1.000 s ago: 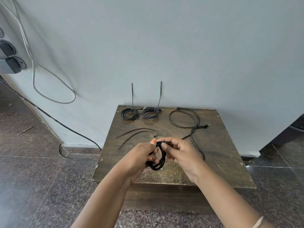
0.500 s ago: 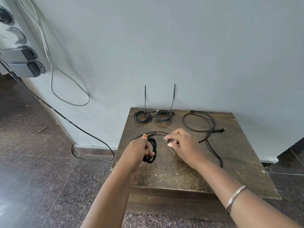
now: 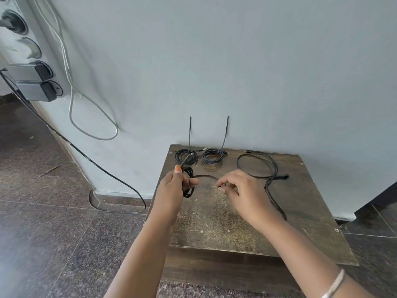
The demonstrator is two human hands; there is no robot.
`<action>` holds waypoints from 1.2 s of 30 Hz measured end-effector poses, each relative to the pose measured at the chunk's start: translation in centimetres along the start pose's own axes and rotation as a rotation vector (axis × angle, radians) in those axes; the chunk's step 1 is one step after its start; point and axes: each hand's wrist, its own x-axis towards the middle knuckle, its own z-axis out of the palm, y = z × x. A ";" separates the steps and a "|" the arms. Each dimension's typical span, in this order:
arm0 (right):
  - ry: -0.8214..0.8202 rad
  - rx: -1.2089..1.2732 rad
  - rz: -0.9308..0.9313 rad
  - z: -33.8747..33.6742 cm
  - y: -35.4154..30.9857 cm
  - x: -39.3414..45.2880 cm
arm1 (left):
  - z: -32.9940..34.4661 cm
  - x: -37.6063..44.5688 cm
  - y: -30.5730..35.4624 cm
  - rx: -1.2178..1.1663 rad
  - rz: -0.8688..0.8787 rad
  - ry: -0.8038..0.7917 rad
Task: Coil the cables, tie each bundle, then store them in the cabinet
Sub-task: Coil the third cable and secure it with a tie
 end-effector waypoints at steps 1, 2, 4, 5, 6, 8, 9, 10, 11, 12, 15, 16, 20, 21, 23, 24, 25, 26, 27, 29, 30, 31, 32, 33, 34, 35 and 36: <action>-0.002 -0.012 0.006 -0.6 -0.3 -0.4 | 0.1 -0.1 0.1 0.004 0.020 0.011; 0.001 -0.024 0.017 -1.0 -0.6 -0.9 | 0.2 -0.3 0.2 0.020 0.038 0.023; 0.021 -0.042 0.051 -1.9 -0.9 -1.9 | 0.5 -0.4 0.3 0.042 0.068 0.046; 0.031 -0.044 0.076 -2.2 -0.9 -2.4 | 0.6 -0.5 0.4 0.042 0.082 0.052; 0.041 -0.048 0.103 -2.5 -0.9 -2.9 | 0.6 -0.5 0.4 0.045 0.099 0.058; 0.070 -0.055 0.156 -3.1 -0.7 -3.8 | 0.7 -0.5 0.3 0.062 0.138 0.075; 0.089 -0.053 0.180 -3.3 -0.6 -4.2 | 0.8 -0.5 0.2 0.073 0.157 0.085; 0.107 -0.048 0.201 -3.5 -0.5 -4.5 | 0.8 -0.5 0.2 0.081 0.176 0.094; 0.122 -0.041 0.217 -3.6 -0.4 -4.8 | 0.8 -0.5 0.2 0.083 0.193 0.100; 0.135 -0.033 0.230 -3.7 -0.2 -5.0 | 0.8 -0.5 0.2 0.083 0.206 0.106; 0.168 0.010 0.257 -3.9 0.1 -5.3 | 0.8 -0.6 0.1 0.104 0.231 0.133; 0.178 0.021 0.262 -3.9 0.2 -5.4 | 0.8 -0.6 0.0 0.123 0.233 0.142; 0.192 0.034 0.289 -4.1 0.7 -5.5 | 0.9 -0.6 -0.2 0.269 0.247 0.166; 0.194 0.043 0.296 -4.1 0.8 -5.6 | 0.9 -0.6 -0.3 0.310 0.253 0.174; 0.201 0.059 0.307 -4.3 0.9 -5.5 | 1.0 -0.6 -0.3 0.376 0.266 0.187; 0.205 0.064 0.308 -4.4 0.9 -5.5 | 1.1 -0.7 -0.3 0.391 0.268 0.190; 0.208 0.072 0.307 -4.5 0.9 -5.5 | 1.2 -0.7 -0.3 0.403 0.270 0.192; 0.208 0.083 0.304 -4.5 0.9 -5.4 | 1.3 -0.7 -0.3 0.418 0.277 0.192; 0.202 0.092 0.301 -4.6 0.9 -5.4 | 1.4 -0.9 -0.3 0.438 0.287 0.191; 0.178 0.095 0.298 -4.5 0.7 -5.5 | 1.8 -1.2 -0.2 0.485 0.308 0.177; 0.166 0.094 0.296 -4.4 0.6 -5.5 | 2.0 -1.4 -0.2 0.504 0.320 0.166; 0.157 0.095 0.294 -4.3 0.5 -5.6 | 2.2 -1.6 -0.1 0.520 0.333 0.157; 0.149 0.098 0.293 -4.2 0.4 -5.6 | 2.4 -1.7 -0.1 0.537 0.347 0.153; 0.142 0.103 0.290 -4.2 0.2 -5.6 | 2.6 -1.8 -0.2 0.551 0.359 0.151; 0.135 0.117 0.285 -4.2 0.1 -5.6 | 2.8 -1.8 -0.2 0.560 0.370 0.150; 0.129 0.142 0.282 -4.1 -0.1 -5.6 | 2.9 -1.9 -0.2 0.566 0.379 0.148; 0.119 0.178 0.285 -4.2 -0.2 -5.6 | 3.0 -1.9 -0.2 0.571 0.384 0.144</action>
